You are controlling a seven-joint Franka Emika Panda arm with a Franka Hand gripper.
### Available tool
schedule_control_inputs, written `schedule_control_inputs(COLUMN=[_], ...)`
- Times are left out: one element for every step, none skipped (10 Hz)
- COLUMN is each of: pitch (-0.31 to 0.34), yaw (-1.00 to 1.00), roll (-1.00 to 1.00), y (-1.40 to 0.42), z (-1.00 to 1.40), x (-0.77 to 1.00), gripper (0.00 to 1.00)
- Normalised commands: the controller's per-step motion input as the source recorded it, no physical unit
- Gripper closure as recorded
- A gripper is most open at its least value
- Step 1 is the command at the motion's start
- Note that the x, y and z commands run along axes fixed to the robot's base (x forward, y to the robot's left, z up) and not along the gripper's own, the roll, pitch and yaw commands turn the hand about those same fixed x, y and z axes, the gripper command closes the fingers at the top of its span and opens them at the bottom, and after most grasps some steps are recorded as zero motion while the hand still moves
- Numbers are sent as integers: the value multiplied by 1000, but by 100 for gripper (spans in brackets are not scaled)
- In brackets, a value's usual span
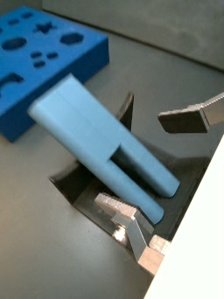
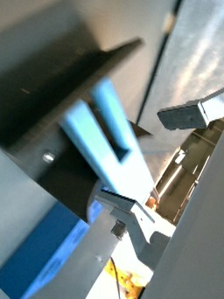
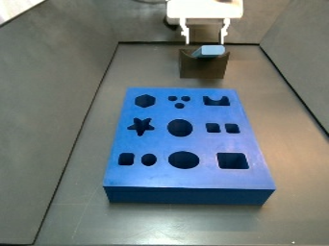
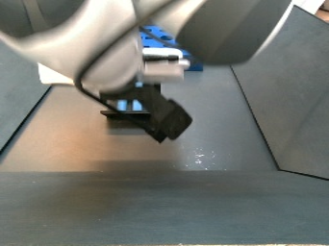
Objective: Pick up the square-circle object. Move up. Rotate the square-circle object. Place the square-circle object on the fixture. Regrasp the square-circle object. Move to above the board. Insert the square-circle object.
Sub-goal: Regrasp the square-circle object.
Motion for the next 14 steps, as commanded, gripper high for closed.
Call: schedule_control_inputs(pitch=[47,56,65,69,27,-5,-32,-38,-39,-44,-45,-52,-64,-72], yaw=[4,-2,-8,-12,17,6,-24,-24,-21,-15,-12,-8,-4,1], roll=[54,52,53,56,-65,-84,-46,-16,5,55,72,102,118,125], y=[0,-1,0,-1,0,0,1,-3,-2,-6,-11,-14,-15,-19], z=[890,718,543,365,0,-44,-7,1,-2,10,20,28,23,24], x=[-41,-37,-31,-29,-1000,-1000,-1000,-1000,-1000,-1000,-1000,-935,-755,-618], gripper=[0,0,0,0,0,0,0,0,0,0,0,0,0,0])
